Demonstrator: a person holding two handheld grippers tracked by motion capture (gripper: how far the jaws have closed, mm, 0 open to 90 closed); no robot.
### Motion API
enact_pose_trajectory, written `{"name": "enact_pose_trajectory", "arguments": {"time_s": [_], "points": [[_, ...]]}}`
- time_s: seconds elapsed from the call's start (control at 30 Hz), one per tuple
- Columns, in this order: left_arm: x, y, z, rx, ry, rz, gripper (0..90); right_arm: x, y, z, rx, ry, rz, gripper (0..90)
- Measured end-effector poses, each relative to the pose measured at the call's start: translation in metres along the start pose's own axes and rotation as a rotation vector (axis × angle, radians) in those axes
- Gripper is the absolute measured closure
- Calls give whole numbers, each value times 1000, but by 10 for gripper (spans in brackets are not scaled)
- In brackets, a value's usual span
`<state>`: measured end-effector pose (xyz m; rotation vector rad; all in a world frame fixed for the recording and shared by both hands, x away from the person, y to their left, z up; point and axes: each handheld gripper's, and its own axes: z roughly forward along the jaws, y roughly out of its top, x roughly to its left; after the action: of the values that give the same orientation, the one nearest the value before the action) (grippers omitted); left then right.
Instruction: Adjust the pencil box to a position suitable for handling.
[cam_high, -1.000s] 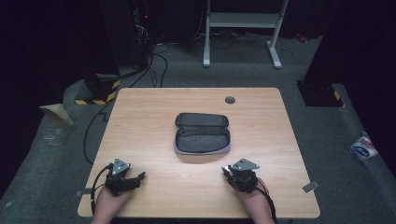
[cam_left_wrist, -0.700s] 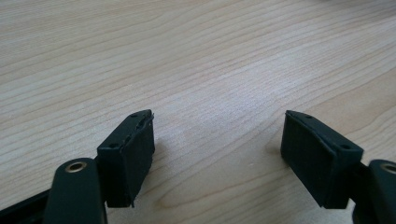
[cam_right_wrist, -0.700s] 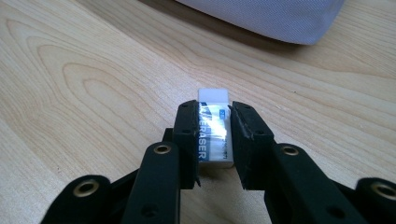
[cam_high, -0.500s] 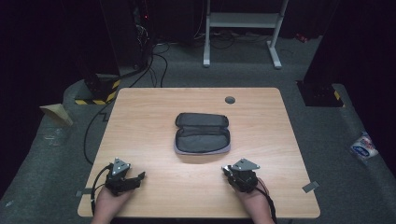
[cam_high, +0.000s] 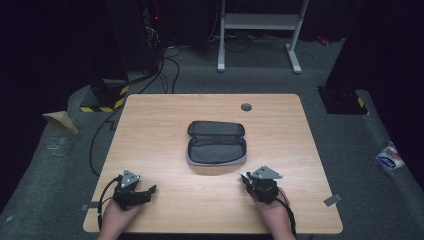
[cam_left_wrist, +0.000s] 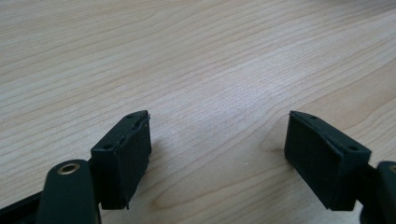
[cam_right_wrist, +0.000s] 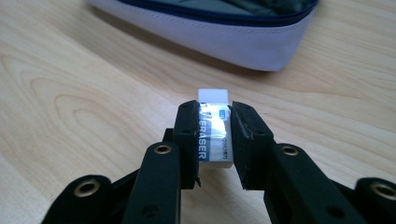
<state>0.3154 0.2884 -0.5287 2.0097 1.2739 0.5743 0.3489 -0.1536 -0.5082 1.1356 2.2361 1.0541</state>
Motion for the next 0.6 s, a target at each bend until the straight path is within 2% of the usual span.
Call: {"name": "enact_pose_trajectory", "arguments": {"time_s": [0.13, 0.2, 0.23, 0.37, 0.5, 0.6], "points": [[0, 1, 1, 6, -13, 7, 204, -3, 2, -5, -20, -27, 18, 722], [0, 1, 1, 10, -14, 24, 184, -5, 3, -7, -28, -44, 33, 721], [0, 1, 2, 9, -21, 14, 175, -6, 4, -8, -33, -50, 40, 721], [0, 1, 2, 13, -25, 17, 160, -9, 8, -11, -44, -70, 73, 721], [-1, 2, 2, 15, -24, 20, 156, -9, 14, -14, -58, -73, 82, 721], [-1, 1, 2, 15, -24, 19, 156, -8, 16, -15, -64, -72, 67, 721]]}}
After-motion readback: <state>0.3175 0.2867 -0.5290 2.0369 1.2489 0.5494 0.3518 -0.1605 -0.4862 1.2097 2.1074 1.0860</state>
